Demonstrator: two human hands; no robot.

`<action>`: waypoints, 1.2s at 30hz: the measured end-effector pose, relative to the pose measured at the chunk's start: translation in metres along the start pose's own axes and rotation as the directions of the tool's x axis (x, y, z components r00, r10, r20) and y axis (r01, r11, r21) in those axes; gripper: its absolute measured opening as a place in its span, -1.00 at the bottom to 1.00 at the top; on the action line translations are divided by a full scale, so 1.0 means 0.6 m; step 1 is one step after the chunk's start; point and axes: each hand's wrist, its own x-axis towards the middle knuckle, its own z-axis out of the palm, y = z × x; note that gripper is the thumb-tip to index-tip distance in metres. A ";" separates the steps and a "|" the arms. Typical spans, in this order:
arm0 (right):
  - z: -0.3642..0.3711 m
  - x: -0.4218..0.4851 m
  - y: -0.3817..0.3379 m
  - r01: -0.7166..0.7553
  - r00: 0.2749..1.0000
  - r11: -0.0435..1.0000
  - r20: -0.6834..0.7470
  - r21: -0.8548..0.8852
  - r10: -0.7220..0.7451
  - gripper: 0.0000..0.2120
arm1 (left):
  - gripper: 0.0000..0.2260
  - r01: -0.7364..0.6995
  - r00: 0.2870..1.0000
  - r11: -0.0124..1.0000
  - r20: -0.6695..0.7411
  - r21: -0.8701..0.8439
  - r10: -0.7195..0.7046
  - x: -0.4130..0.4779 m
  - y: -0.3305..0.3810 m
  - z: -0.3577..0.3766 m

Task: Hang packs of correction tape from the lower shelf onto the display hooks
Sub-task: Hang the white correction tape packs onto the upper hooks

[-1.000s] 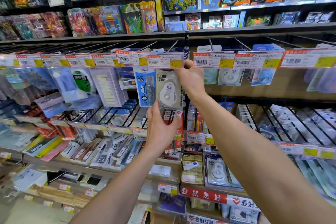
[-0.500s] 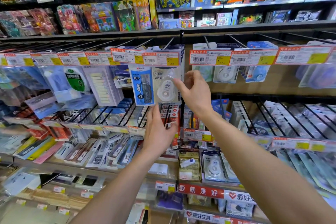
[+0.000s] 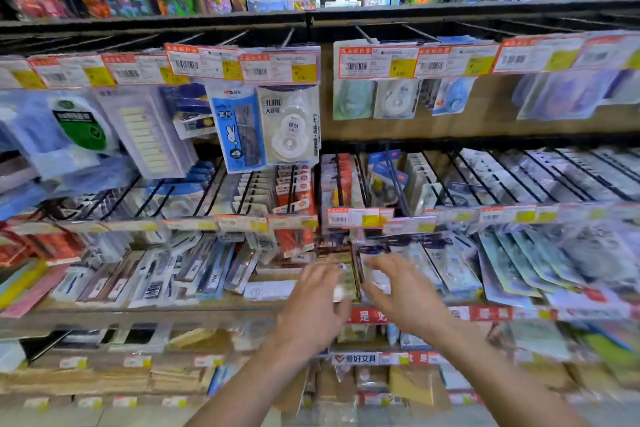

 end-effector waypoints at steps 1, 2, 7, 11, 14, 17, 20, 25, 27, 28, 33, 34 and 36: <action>0.012 -0.017 0.017 -0.066 0.997 0.998 0.049 -0.022 0.067 -0.57 | -0.51 -0.002 0.998 0.999 0.070 0.033 -0.001 -0.003 -0.006 0.012; 0.022 -0.033 0.032 -0.122 0.989 0.992 0.083 -0.038 0.125 -0.56 | -0.51 -0.007 0.992 0.998 0.128 0.065 -0.002 -0.005 -0.009 0.024; 0.046 -0.083 0.099 -0.287 0.948 0.953 0.116 -0.100 0.298 -0.60 | -0.58 -0.047 0.967 0.994 0.254 0.098 0.020 -0.011 -0.010 0.070; 0.049 -0.091 0.148 -0.361 0.921 0.927 0.120 -0.099 0.371 -0.58 | -0.55 -0.084 0.956 0.992 0.289 0.092 0.054 0.002 0.010 0.105; 0.034 -0.078 0.182 -0.366 0.914 0.919 0.127 -0.143 0.384 -0.56 | -0.59 -0.042 0.954 0.993 0.300 0.111 0.007 0.037 0.026 0.129; 0.020 -0.049 0.242 -0.373 0.907 0.914 0.146 -0.158 0.395 -0.60 | -0.66 0.003 0.947 0.991 0.318 0.137 -0.047 0.079 0.042 0.157; 0.013 -0.022 0.297 -0.427 0.878 0.892 0.170 -0.149 0.448 -0.62 | -0.65 0.057 0.944 0.988 0.316 0.142 -0.100 0.109 0.049 0.187; 0.001 0.035 0.375 -0.497 0.842 0.856 0.159 -0.143 0.516 -0.59 | -0.61 0.260 0.923 0.960 0.267 0.101 -0.278 0.170 0.049 0.242; -0.004 0.063 0.392 -0.532 0.813 0.829 0.171 -0.174 0.557 -0.61 | -0.56 0.354 0.904 0.933 0.234 0.062 -0.358 0.194 0.053 0.261; -0.005 0.076 0.397 -0.545 0.807 0.820 0.156 -0.176 0.570 -0.60 | -0.53 0.394 0.893 0.918 0.216 0.052 -0.395 0.206 0.057 0.269; 0.018 0.125 0.432 -0.606 0.779 0.778 0.073 -0.163 0.622 -0.31 | -0.45 0.508 0.854 0.861 0.128 -0.005 -0.503 0.254 0.060 0.311; 0.020 0.130 0.433 -0.617 0.771 0.770 0.075 -0.163 0.633 -0.27 | -0.44 0.511 0.853 0.859 0.113 0.013 -0.509 0.262 0.060 0.319; 0.026 0.139 0.437 -0.630 0.755 0.760 0.105 -0.156 0.647 -0.20 | -0.40 0.531 0.838 0.845 0.111 0.055 -0.534 0.273 0.064 0.332</action>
